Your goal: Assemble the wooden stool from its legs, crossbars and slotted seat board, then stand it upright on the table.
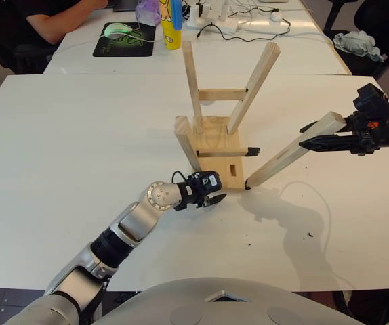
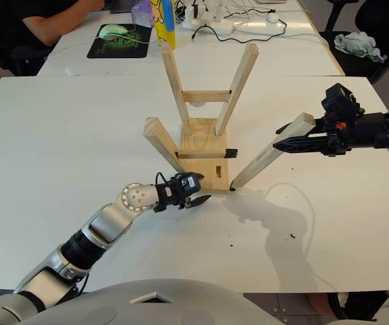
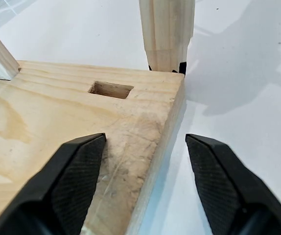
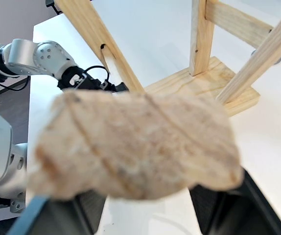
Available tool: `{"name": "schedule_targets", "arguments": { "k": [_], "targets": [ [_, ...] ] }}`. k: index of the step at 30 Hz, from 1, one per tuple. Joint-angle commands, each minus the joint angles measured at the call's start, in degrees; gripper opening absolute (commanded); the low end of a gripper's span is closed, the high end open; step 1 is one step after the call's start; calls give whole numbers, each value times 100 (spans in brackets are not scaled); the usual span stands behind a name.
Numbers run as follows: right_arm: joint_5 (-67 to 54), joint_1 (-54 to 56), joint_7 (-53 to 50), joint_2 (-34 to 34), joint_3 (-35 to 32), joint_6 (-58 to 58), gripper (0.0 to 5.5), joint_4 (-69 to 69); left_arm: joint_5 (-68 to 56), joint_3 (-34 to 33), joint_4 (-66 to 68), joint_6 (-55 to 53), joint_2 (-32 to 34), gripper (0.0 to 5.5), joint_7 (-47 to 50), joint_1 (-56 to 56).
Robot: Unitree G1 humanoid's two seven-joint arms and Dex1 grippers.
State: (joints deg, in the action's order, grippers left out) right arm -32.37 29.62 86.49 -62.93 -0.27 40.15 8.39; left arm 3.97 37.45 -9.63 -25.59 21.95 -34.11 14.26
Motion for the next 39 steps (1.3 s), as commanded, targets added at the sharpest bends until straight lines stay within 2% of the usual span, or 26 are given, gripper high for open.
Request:
{"name": "schedule_targets", "arguments": {
  "k": [1, 11, 20, 27, 39],
  "targets": [
    [-196, 208, 100, 17, -261, 28, 205, -111, 257, -11, 62, -201, 620, 303, -302, -362],
    [-606, 70, -178, 448, -549, 161, 205, -558, -251, -896, -12, -26, 1046, 303, -478, -1179],
    [-1233, -549, -952, 882, -901, 733, 205, -1620, -291, -940, 193, 141, 890, 303, -671, -1072],
    [-1116, -920, -1818, 1231, -874, 677, 205, -2258, -308, -942, 213, 131, 763, 303, -617, -1084],
    [-978, -619, -1982, 695, -636, 1051, 205, -2594, -267, -968, 93, -10, 586, 303, -428, -1194]
  ]
}}
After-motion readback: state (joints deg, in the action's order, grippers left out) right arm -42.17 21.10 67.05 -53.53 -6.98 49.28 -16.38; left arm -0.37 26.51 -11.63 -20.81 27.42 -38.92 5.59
